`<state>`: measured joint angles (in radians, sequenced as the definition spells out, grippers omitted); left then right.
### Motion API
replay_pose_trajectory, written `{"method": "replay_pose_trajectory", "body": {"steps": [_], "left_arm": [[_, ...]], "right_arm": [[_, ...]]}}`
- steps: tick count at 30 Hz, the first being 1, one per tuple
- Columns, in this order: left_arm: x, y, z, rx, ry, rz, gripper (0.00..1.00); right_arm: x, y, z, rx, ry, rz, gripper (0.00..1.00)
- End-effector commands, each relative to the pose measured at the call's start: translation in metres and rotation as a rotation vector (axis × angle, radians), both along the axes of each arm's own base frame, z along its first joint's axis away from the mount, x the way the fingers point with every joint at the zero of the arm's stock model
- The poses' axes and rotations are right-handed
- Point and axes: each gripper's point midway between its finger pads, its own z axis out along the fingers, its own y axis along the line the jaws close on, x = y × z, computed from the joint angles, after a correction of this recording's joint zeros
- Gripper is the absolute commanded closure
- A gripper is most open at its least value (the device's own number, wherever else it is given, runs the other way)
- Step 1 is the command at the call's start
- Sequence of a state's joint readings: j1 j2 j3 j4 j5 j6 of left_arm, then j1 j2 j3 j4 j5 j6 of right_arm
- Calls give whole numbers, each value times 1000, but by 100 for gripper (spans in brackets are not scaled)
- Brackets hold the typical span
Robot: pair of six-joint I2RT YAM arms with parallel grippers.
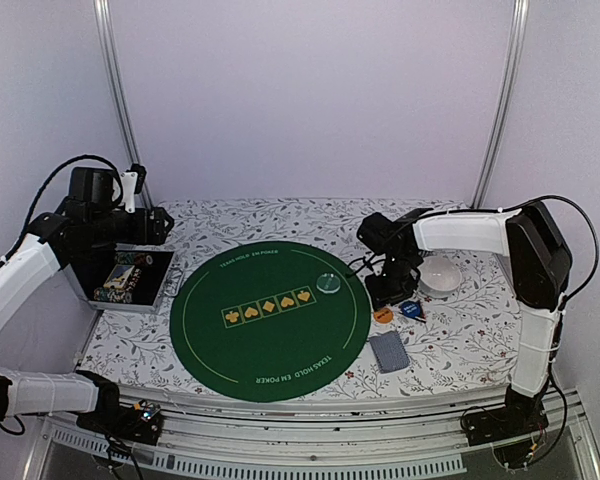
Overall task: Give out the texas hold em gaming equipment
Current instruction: Pick up the big blind button from the center of the board.
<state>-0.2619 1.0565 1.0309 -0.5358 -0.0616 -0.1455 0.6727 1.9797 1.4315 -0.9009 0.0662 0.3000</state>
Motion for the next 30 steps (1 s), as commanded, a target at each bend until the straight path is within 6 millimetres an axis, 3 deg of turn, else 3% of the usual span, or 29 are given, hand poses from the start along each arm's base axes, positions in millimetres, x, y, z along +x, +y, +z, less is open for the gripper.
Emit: {"method": "replay_pose_trajectory", "body": {"steps": [1,6,12,17,24,30], "left_arm": [[-1,-3,2,8,-21,-13,7],[-3,-3,2,11,-24,-13,7],[-4,-2,4,13,-35,-14,6],[-5,-1,4,17,-40,-13,6],[-5,-2,3,19,-43,-14,6],[-4,-4,4,19,-44,-21,6]], "right_arm": [[3,7,22,8,-43,11,54],[0,3,11,-18,-21,22,36],[-4,0,-12,-31,47,41,25],[-2,-5,-24,-46,72,39,24],[-7,-12,-32,-89,98,37,35],[-8,-18,-37,-120,108,34,37]]}}
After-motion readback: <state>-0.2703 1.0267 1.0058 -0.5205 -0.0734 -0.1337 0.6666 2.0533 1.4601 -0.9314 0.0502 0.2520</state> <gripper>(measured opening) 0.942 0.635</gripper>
